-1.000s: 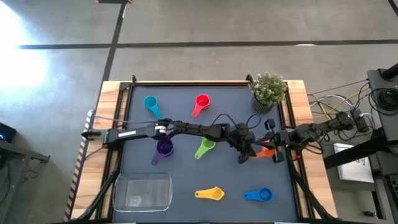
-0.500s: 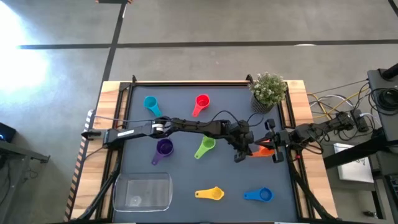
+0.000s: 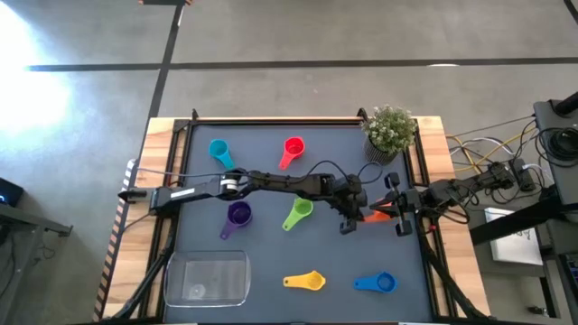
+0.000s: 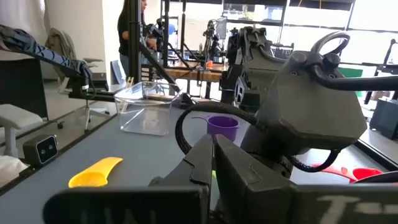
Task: Nest measuring cups in basket
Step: Stack the orange measuring cup on top of the violet measuring cup
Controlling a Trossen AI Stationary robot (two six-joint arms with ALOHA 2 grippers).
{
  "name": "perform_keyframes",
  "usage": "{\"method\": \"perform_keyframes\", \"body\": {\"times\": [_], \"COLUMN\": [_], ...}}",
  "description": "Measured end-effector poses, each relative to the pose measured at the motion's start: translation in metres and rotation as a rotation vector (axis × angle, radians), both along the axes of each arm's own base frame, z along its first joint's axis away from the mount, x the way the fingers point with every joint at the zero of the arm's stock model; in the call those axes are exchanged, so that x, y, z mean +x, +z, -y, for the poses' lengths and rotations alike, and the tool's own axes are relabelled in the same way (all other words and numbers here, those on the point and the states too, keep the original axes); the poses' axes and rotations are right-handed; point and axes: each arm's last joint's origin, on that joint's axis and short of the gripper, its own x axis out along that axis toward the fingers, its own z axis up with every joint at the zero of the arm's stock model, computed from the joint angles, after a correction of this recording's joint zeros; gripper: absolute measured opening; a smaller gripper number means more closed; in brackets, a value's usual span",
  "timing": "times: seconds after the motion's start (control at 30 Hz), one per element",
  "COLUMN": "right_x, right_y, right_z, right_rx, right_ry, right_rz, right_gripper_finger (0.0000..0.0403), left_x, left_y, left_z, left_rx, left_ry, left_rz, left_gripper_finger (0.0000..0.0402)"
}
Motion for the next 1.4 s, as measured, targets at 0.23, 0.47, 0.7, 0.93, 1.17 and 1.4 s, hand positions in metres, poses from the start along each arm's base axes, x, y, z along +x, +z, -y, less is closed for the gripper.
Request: {"method": "perform_keyframes", "body": {"times": [0.23,0.47,0.7,0.93,1.17,1.4], "right_x": [0.000,0.000,0.000,0.000,0.000,0.000], "right_y": [0.000,0.000,0.000,0.000,0.000,0.000], "right_z": [0.000,0.000,0.000,0.000,0.000,0.000], "right_rx": [0.000,0.000,0.000,0.000,0.000,0.000], "right_ry": [0.000,0.000,0.000,0.000,0.000,0.000], "right_rz": [0.000,0.000,0.001,0.001,0.001,0.001], "right_gripper_finger": [0.0009,0.0009,0.0009,0.0009,0.0009,0.0009], "left_x": [-0.008,-0.052,-0.130,-0.220,-0.309,-0.369], "left_y": [0.004,0.015,0.055,0.078,0.082,0.066], "left_z": [0.005,0.001,-0.004,-0.004,0.000,0.012], "left_rx": [0.087,0.057,0.142,0.091,-0.074,-0.247], "left_ry": [0.047,0.116,0.255,0.326,0.411,0.446], "left_rz": [-0.012,0.076,0.113,0.142,0.199,0.203], "left_gripper_finger": [0.0000,0.0000,0.0000,0.0000,0.0000,0.0000]}}
